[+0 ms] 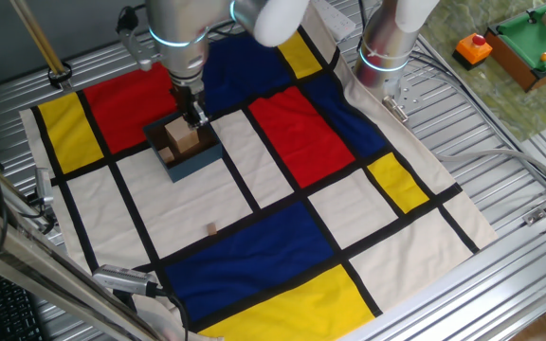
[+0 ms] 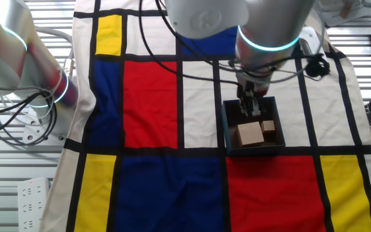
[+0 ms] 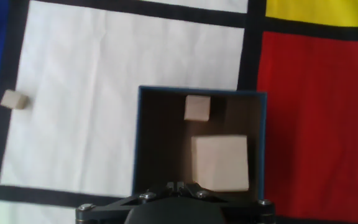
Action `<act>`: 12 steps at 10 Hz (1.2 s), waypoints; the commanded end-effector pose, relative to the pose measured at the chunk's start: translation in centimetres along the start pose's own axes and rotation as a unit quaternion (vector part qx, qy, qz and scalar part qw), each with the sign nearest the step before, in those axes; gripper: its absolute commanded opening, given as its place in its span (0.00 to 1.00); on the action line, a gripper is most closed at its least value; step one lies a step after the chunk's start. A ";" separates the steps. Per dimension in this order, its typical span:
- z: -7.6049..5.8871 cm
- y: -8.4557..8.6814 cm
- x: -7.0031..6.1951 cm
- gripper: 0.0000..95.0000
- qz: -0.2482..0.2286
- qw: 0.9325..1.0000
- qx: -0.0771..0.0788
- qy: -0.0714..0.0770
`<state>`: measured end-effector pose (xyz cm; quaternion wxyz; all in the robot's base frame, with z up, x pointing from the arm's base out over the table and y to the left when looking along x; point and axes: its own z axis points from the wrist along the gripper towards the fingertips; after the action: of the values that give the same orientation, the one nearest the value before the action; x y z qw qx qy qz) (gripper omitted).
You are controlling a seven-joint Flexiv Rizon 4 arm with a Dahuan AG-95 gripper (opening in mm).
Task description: Take everything out of the gift box
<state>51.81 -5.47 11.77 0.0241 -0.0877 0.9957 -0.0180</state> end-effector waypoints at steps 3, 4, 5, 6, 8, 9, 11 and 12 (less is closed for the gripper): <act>0.2 -1.2 -0.2 0.00 -0.005 1.000 -0.004 0.001; 0.6 -1.8 -0.1 0.00 -0.009 1.000 -0.004 0.001; 0.9 -2.3 -0.1 0.00 -0.012 1.000 -0.004 0.000; 1.1 -2.8 -0.1 0.00 -0.016 1.000 -0.006 -0.001; 1.3 -3.1 -0.4 0.00 -0.017 1.000 -0.005 0.001; 1.5 -3.2 -0.9 0.00 -0.016 1.000 -0.005 0.001; 2.0 -3.3 -1.4 0.00 -0.016 1.000 -0.006 0.001; 2.4 -3.4 -1.4 0.00 -0.017 1.000 -0.006 0.000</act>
<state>54.13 -8.61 9.24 0.0237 -0.1064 0.9940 -0.0113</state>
